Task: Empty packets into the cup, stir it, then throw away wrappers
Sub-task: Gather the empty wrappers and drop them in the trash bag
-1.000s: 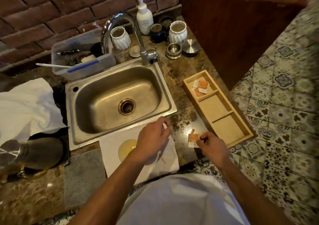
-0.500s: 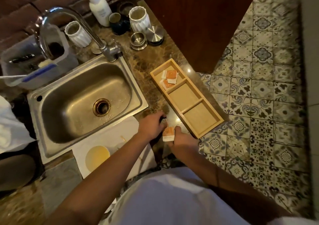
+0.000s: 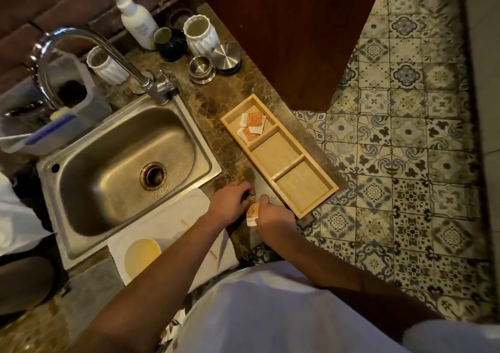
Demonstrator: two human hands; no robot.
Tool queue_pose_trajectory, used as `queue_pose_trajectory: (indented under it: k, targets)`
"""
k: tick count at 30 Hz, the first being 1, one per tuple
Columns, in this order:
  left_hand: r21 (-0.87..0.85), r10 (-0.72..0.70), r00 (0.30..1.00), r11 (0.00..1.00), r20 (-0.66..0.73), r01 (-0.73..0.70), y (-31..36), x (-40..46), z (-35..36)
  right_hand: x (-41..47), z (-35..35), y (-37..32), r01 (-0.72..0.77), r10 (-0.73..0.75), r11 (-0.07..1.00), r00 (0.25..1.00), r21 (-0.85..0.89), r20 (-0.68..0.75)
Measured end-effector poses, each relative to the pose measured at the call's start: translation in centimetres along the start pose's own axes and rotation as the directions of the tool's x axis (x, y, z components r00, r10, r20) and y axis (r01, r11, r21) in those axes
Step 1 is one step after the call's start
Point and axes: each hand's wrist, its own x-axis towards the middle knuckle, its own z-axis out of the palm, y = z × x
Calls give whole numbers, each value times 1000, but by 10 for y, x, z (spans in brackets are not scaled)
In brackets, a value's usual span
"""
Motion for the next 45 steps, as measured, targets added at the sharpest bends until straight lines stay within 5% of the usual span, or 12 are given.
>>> queue_pose_trajectory:
  k: [10, 14, 25, 38, 45]
  targets:
    - [5, 7, 1000, 1000, 8, -7, 2, 0, -2, 6, -1, 5, 18, -18, 1000, 994, -2, 104]
    - [-127, -68, 997, 990, -23, 64, -2, -3, -3, 6, -4, 7, 46, -48, 999, 992, 23, 116]
    - [-435, -257, 942, 889, -218, 142, -14, -42, -39, 1, -51, 14, 156, -145, 948, 988, 278, -61]
    - [-780, -600, 656, 625, -458, 27, -33, -170, -67, -16, -110, -57, 388, -419, 747, 905, 540, -70]
    - [-907, -807, 436, 417, -399, -59, -61, -261, -34, -59, -87, -137, 424, -519, 613, 852, 666, -65]
